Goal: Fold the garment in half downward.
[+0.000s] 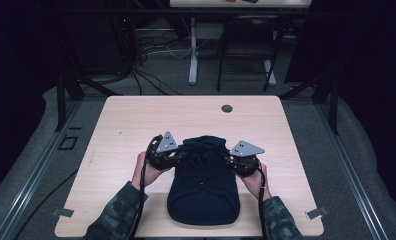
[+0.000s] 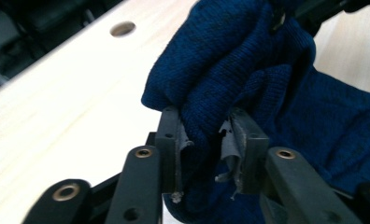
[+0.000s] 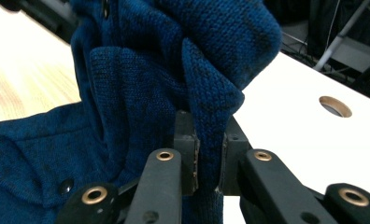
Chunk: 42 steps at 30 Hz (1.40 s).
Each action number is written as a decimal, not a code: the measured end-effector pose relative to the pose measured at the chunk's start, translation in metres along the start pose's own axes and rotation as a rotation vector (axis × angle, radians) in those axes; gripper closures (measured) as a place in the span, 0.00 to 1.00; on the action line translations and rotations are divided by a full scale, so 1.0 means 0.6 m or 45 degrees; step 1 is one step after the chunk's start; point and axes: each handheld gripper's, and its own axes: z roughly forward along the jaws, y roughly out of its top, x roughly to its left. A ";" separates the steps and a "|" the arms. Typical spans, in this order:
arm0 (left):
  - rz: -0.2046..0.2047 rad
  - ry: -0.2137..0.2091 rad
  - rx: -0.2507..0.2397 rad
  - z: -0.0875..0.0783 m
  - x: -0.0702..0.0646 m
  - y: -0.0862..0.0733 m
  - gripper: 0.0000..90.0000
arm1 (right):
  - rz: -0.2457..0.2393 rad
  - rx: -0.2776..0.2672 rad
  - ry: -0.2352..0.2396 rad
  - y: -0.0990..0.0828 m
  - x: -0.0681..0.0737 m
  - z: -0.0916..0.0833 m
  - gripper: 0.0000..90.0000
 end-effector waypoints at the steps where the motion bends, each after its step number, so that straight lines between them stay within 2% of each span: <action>1: 0.018 0.022 -0.016 -0.004 -0.002 0.001 0.78 | -0.002 -0.005 0.010 0.000 -0.001 -0.001 0.89; 3: 0.058 0.060 -0.043 -0.009 -0.007 0.004 0.80 | 0.016 0.057 0.074 0.002 -0.006 0.002 0.82; 4: 0.085 0.076 -0.050 -0.011 -0.010 0.005 0.80 | 0.018 0.076 0.084 0.003 -0.007 0.002 0.75; 5: 0.108 0.087 -0.059 -0.012 -0.013 0.006 0.81 | 0.042 0.100 0.121 0.005 -0.009 0.003 0.68; 7: 0.140 0.108 -0.080 -0.015 -0.020 0.008 0.81 | 0.078 0.097 0.124 0.009 -0.010 0.000 0.68; 8: 0.150 0.107 -0.088 -0.016 -0.021 0.009 0.81 | 0.099 0.119 0.137 0.013 -0.011 0.000 0.67; 10: 0.168 0.112 -0.111 -0.018 -0.025 0.009 0.81 | 0.095 0.128 0.134 0.013 -0.011 0.000 0.68; 11: 0.184 0.113 -0.113 -0.020 -0.026 0.009 0.81 | 0.089 0.136 0.132 0.013 -0.010 0.000 0.72; 14: 0.205 0.120 -0.124 -0.021 -0.028 0.008 0.81 | 0.077 0.117 0.088 0.010 -0.010 -0.002 0.85; 15: 0.207 0.121 -0.124 -0.022 -0.028 0.008 0.81 | 0.072 0.100 0.067 0.009 -0.009 -0.003 0.87; 19: 0.273 0.181 -0.146 -0.029 -0.033 0.011 0.81 | -0.019 0.058 -0.034 0.010 0.004 -0.006 0.89; 20: 0.275 0.186 -0.158 -0.031 -0.033 0.012 0.81 | -0.036 0.035 -0.056 0.011 0.007 -0.007 0.90; 22: 0.257 0.162 -0.164 -0.036 -0.030 0.015 0.80 | -0.078 -0.041 -0.120 0.013 0.014 -0.014 0.90; 24: 0.197 0.116 -0.159 -0.037 -0.025 0.015 0.80 | -0.085 -0.059 -0.129 0.013 0.017 -0.015 0.90; 28: 0.091 0.014 -0.095 -0.027 -0.016 0.012 0.71 | -0.119 -0.083 -0.105 0.007 0.019 -0.013 0.91; 31: 0.039 -0.028 -0.049 -0.017 -0.011 0.008 0.62 | -0.144 -0.063 -0.085 0.000 0.020 -0.009 0.91; 33: -0.006 -0.070 -0.034 -0.011 -0.008 0.004 0.57 | -0.142 -0.055 -0.067 -0.004 0.019 -0.009 0.91; 34: -0.018 -0.074 -0.035 -0.009 -0.008 0.003 0.56 | -0.136 -0.051 -0.051 -0.004 0.018 -0.009 0.91; 38: -0.019 -0.076 -0.011 -0.003 -0.009 -0.001 0.56 | -0.125 -0.053 -0.025 -0.007 0.016 -0.012 0.91; 42: 0.034 -0.030 -0.011 -0.006 -0.014 -0.001 0.72 | -0.107 -0.041 0.001 -0.012 0.011 -0.014 0.90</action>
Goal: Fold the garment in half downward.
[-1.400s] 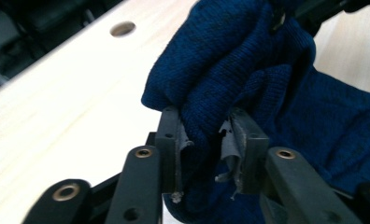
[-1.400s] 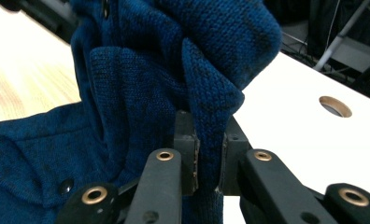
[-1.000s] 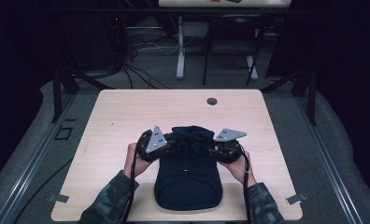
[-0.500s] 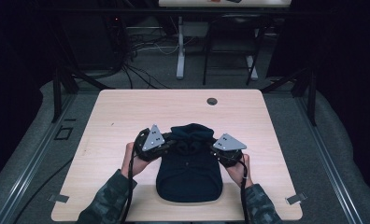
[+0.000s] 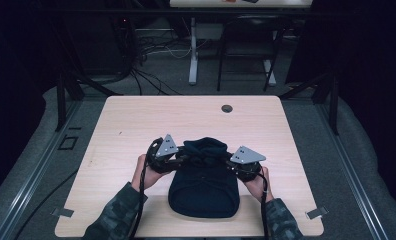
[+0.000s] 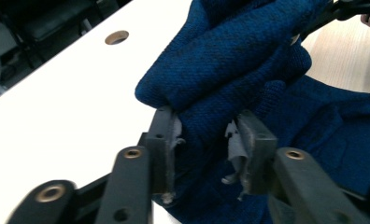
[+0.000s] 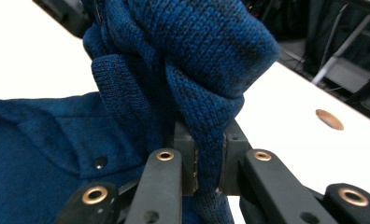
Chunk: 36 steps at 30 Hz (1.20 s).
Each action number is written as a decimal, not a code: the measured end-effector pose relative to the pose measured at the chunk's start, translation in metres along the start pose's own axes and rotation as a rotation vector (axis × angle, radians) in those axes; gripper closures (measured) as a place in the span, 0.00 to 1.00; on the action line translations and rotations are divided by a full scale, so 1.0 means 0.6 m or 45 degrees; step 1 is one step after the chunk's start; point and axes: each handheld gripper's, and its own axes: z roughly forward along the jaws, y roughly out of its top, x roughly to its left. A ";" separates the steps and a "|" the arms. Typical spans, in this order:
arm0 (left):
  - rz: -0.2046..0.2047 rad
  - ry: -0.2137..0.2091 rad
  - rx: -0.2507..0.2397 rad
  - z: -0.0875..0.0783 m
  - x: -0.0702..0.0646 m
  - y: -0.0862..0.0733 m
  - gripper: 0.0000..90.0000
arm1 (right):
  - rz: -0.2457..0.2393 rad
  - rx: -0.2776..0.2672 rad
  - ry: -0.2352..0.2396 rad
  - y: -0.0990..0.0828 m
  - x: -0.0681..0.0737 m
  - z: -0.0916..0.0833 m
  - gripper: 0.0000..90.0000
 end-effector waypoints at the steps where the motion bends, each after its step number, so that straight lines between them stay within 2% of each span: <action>1: 0.016 0.008 -0.007 -0.002 -0.002 0.001 0.74 | 0.010 0.012 0.011 -0.001 -0.002 -0.001 0.90; 5: 0.082 0.017 -0.010 -0.005 -0.013 0.006 0.78 | 0.054 0.061 0.069 -0.009 -0.011 -0.005 0.87; 9: 0.132 0.025 0.011 -0.004 -0.023 0.009 0.78 | 0.065 0.084 0.089 -0.013 -0.012 -0.007 0.86; 18: 0.171 0.016 0.016 -0.008 -0.036 0.006 0.77 | 0.056 0.135 0.115 -0.022 -0.006 -0.016 0.83; 21: 0.165 -0.007 0.012 -0.011 -0.040 0.003 0.77 | 0.056 0.148 0.123 -0.026 -0.003 -0.018 0.82; 25: 0.129 -0.041 0.006 -0.013 -0.042 -0.004 0.77 | 0.066 0.160 0.148 -0.030 0.001 -0.020 0.80; 31: 0.104 -0.081 0.005 -0.018 -0.048 -0.023 0.77 | 0.046 0.182 0.166 -0.033 0.007 -0.025 0.80; 36: 0.117 -0.079 0.001 -0.020 -0.059 -0.033 0.77 | 0.032 0.199 0.169 -0.036 0.013 -0.027 0.82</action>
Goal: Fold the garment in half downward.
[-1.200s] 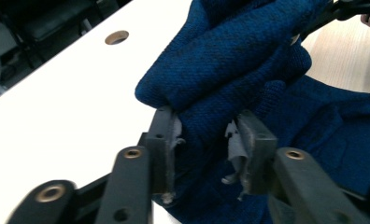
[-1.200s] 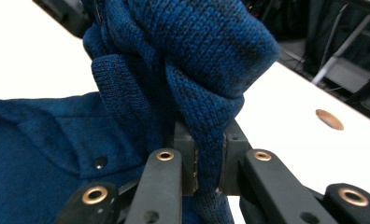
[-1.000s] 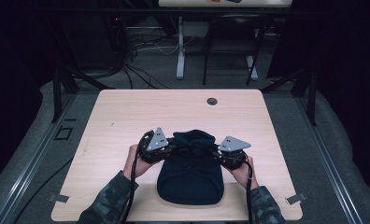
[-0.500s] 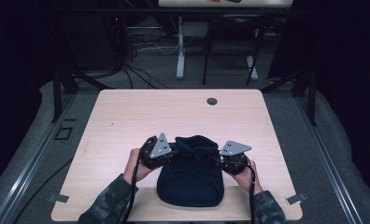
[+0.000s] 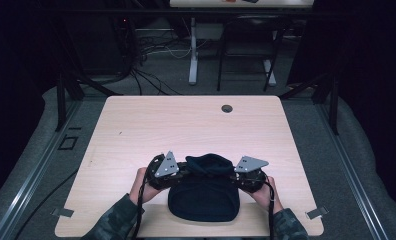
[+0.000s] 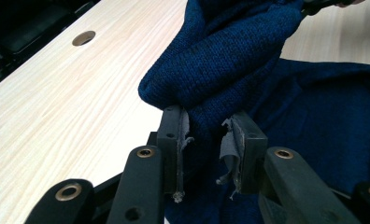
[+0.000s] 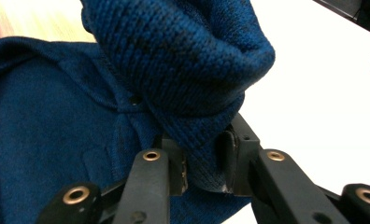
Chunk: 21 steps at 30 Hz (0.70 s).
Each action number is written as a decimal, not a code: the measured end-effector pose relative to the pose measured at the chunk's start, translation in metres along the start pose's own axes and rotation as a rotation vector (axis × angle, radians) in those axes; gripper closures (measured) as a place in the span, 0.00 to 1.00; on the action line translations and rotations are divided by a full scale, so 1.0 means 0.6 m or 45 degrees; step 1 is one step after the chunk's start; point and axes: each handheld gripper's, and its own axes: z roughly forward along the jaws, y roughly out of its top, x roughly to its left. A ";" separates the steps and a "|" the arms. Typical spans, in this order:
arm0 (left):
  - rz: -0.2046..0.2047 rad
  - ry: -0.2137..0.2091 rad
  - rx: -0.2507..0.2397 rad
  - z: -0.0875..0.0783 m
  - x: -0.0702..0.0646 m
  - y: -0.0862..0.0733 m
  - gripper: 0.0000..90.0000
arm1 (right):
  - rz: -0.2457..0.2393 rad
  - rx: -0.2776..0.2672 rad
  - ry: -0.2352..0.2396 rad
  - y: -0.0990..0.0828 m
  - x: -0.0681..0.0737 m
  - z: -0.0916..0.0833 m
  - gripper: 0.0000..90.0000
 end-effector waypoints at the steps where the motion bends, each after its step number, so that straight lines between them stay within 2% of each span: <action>1: 0.003 -0.003 0.002 0.000 -0.001 0.000 0.77 | -0.001 -0.002 -0.002 -0.001 0.001 -0.001 0.82; 8: 0.024 -0.007 -0.004 -0.001 -0.011 -0.010 0.78 | -0.011 0.026 0.017 -0.008 0.007 -0.002 0.83; 16: -0.005 -0.040 0.005 -0.002 -0.018 -0.023 0.78 | -0.020 0.053 0.034 -0.015 0.017 -0.001 0.81; 21: -0.016 -0.077 0.044 0.002 -0.023 -0.032 0.77 | -0.032 0.083 0.052 -0.021 0.024 0.003 0.81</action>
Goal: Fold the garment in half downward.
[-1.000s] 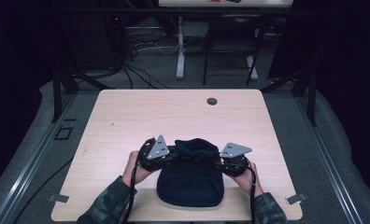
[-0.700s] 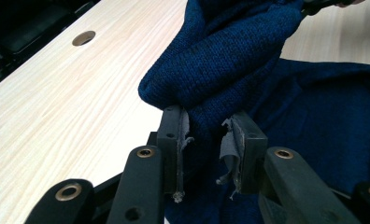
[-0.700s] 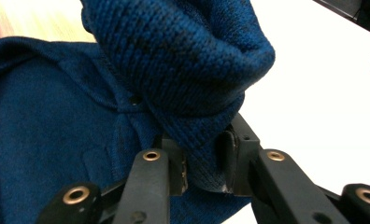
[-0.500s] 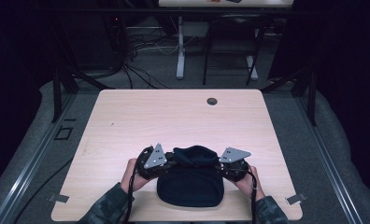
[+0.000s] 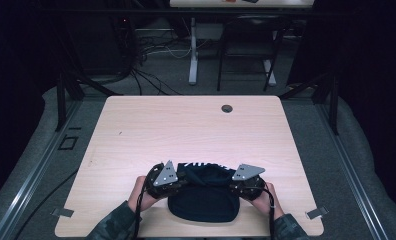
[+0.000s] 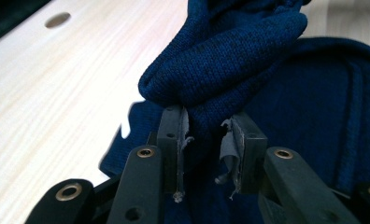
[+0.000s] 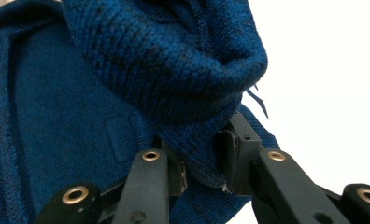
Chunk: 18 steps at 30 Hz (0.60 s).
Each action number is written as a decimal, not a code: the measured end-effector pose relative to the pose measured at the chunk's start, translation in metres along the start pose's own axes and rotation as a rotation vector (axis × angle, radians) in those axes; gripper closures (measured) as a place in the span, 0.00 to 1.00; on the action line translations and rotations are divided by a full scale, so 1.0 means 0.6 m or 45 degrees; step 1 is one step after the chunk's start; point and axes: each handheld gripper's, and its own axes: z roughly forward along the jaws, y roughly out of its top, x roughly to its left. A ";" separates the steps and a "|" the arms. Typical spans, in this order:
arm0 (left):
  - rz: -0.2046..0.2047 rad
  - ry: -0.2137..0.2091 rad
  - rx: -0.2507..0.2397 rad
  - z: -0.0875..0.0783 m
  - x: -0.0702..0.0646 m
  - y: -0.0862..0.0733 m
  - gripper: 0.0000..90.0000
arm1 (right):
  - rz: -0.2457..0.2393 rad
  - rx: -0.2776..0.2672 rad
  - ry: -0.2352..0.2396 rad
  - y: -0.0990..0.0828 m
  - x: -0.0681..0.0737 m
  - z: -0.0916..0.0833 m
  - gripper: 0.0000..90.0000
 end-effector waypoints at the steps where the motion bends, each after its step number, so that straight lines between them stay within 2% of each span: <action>1: 0.000 -0.002 0.008 0.001 0.000 -0.002 0.77 | -0.002 0.003 0.003 -0.001 0.001 0.001 0.80; 7: -0.014 -0.035 0.041 0.003 -0.003 -0.010 0.77 | -0.016 0.040 0.027 -0.006 0.007 0.008 0.80; 13: -0.007 -0.054 0.066 0.003 -0.006 -0.015 0.77 | -0.065 0.056 0.004 -0.010 0.014 0.009 0.79; 18: -0.012 -0.070 0.071 0.004 -0.008 -0.022 0.80 | -0.077 0.068 0.006 -0.014 0.016 0.010 0.80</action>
